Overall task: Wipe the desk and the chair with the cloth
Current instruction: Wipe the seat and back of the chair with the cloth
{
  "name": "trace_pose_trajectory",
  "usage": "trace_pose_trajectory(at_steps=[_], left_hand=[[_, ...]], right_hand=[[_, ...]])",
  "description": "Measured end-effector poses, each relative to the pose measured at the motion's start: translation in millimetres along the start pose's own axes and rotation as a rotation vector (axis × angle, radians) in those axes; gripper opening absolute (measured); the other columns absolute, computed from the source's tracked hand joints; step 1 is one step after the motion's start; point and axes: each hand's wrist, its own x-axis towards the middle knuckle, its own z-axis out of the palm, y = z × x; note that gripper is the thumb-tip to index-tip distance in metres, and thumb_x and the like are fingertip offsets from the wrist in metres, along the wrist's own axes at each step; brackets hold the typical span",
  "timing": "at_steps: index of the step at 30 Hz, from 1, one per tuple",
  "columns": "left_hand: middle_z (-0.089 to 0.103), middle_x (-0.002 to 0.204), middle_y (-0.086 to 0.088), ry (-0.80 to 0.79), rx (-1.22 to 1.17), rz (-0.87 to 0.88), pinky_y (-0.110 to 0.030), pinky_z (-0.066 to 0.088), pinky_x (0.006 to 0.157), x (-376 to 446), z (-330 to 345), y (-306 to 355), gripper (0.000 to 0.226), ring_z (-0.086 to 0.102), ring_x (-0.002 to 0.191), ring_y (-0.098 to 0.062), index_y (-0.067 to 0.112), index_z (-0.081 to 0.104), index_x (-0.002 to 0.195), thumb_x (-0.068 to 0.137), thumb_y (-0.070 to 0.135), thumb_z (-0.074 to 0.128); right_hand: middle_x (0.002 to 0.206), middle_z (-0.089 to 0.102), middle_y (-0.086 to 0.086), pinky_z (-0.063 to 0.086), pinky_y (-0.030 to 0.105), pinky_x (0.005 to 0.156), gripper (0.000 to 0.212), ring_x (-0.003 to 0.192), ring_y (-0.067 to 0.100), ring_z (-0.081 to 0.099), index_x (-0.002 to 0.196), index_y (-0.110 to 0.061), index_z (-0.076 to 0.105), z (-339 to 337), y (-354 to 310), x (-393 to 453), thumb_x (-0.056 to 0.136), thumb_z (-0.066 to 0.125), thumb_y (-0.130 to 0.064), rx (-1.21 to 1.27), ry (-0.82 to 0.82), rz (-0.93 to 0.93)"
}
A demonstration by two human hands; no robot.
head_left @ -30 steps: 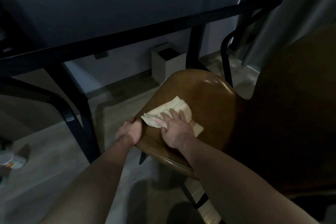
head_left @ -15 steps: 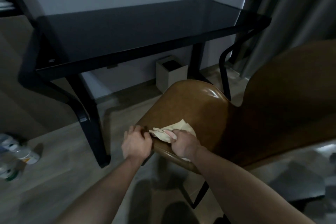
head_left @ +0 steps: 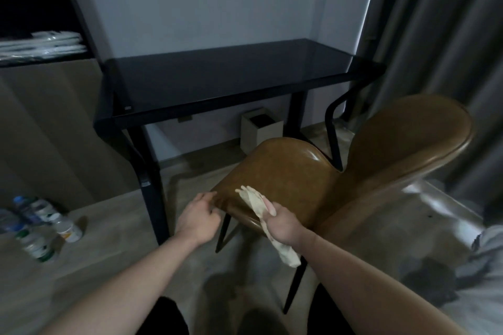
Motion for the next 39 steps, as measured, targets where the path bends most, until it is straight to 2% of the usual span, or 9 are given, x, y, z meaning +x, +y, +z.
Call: trace_pose_trajectory(at_steps=[6, 11, 16, 22, 24, 27, 29, 34, 39], left_hand=[[0.056, 0.143, 0.008, 0.162, -0.097, 0.17, -0.034, 0.043, 0.108, -46, -55, 39, 0.04, 0.056, 0.129, -0.018, 0.03, 0.061, 0.14, 0.101, 0.023, 0.055], [0.058, 0.133, 0.014, 0.207, -0.25, 0.348, -0.031, 0.045, 0.104, -83, -75, 93, 0.034, 0.056, 0.123, -0.008, 0.033, 0.064, 0.134, 0.101, 0.024, 0.059], [0.055, 0.134, 0.017, 0.067, -0.306, 0.465, -0.035, 0.049, 0.108, -102, -54, 174, 0.045, 0.055, 0.124, -0.005, 0.038, 0.057, 0.138, 0.093, 0.042, 0.063], [0.029, 0.167, 0.01, -0.181, -0.011, 0.584, -0.039, 0.035, 0.121, -111, -2, 267, 0.095, 0.036, 0.148, -0.018, 0.036, 0.02, 0.164, 0.086, 0.065, 0.067], [0.042, 0.161, 0.005, -0.15, 0.01, 0.563, -0.041, 0.042, 0.116, -102, 12, 280, 0.083, 0.046, 0.143, -0.022, 0.035, 0.027, 0.162, 0.093, 0.063, 0.064], [0.069, 0.126, -0.001, -0.003, 0.13, 0.585, -0.046, 0.057, 0.096, -91, 20, 282, 0.045, 0.067, 0.114, -0.027, 0.033, 0.049, 0.144, 0.103, 0.048, 0.057], [0.071, 0.114, -0.001, 0.031, 0.145, 0.596, -0.046, 0.059, 0.09, -90, 18, 280, 0.034, 0.07, 0.103, -0.026, 0.03, 0.055, 0.137, 0.104, 0.039, 0.058], [0.071, 0.105, -0.001, 0.069, 0.147, 0.654, -0.045, 0.059, 0.084, -96, 10, 271, 0.02, 0.07, 0.094, -0.025, 0.027, 0.059, 0.124, 0.105, 0.032, 0.056], [0.068, 0.108, 0.003, 0.085, 0.125, 0.638, -0.037, 0.054, 0.081, -99, -11, 238, 0.024, 0.066, 0.095, -0.019, 0.027, 0.057, 0.129, 0.105, 0.032, 0.056]], right_hand=[[0.144, 0.063, -0.008, 0.045, 0.041, 0.118, 0.044, 0.133, 0.014, 0.059, 0.154, -0.034, 0.047, -40, -21, -83, 0.11, 0.051, -0.036, 0.567, 0.148, -0.224], [0.132, 0.071, -0.013, 0.053, 0.042, 0.111, 0.033, 0.123, 0.008, 0.067, 0.142, -0.047, 0.054, -112, -36, -156, 0.111, 0.053, -0.036, 0.739, 0.299, -0.456], [0.126, 0.074, -0.012, 0.054, 0.042, 0.108, 0.034, 0.119, 0.008, 0.068, 0.143, -0.035, 0.059, -183, -40, -214, 0.11, 0.054, -0.028, 0.665, 0.56, -0.576], [0.118, 0.074, -0.01, 0.053, 0.031, 0.097, 0.028, 0.112, 0.005, 0.069, 0.135, -0.031, 0.064, -236, -29, -252, 0.11, 0.054, -0.022, 0.585, 0.846, -0.645], [0.115, 0.073, -0.013, 0.05, 0.025, 0.093, 0.028, 0.11, 0.002, 0.067, 0.132, -0.034, 0.063, -244, -21, -253, 0.11, 0.053, -0.021, 0.529, 0.898, -0.625], [0.111, 0.072, -0.014, 0.047, 0.021, 0.086, 0.027, 0.108, 0.004, 0.066, 0.131, -0.033, 0.063, -246, -5, -247, 0.109, 0.054, -0.02, 0.441, 0.924, -0.58], [0.112, 0.071, -0.016, 0.047, 0.022, 0.086, 0.029, 0.108, 0.003, 0.065, 0.131, -0.036, 0.063, -244, 6, -239, 0.109, 0.053, -0.02, 0.377, 0.925, -0.563], [0.135, 0.065, -0.013, 0.048, 0.045, 0.113, 0.035, 0.128, 0.007, 0.058, 0.139, -0.033, 0.061, -226, 17, -215, 0.107, 0.056, -0.02, 0.229, 0.908, -0.589], [0.149, 0.053, -0.018, 0.04, 0.057, 0.116, 0.048, 0.144, 0.011, 0.044, 0.146, -0.04, 0.053, -184, 2, -205, 0.104, 0.06, -0.02, 0.047, 0.866, -0.628]])
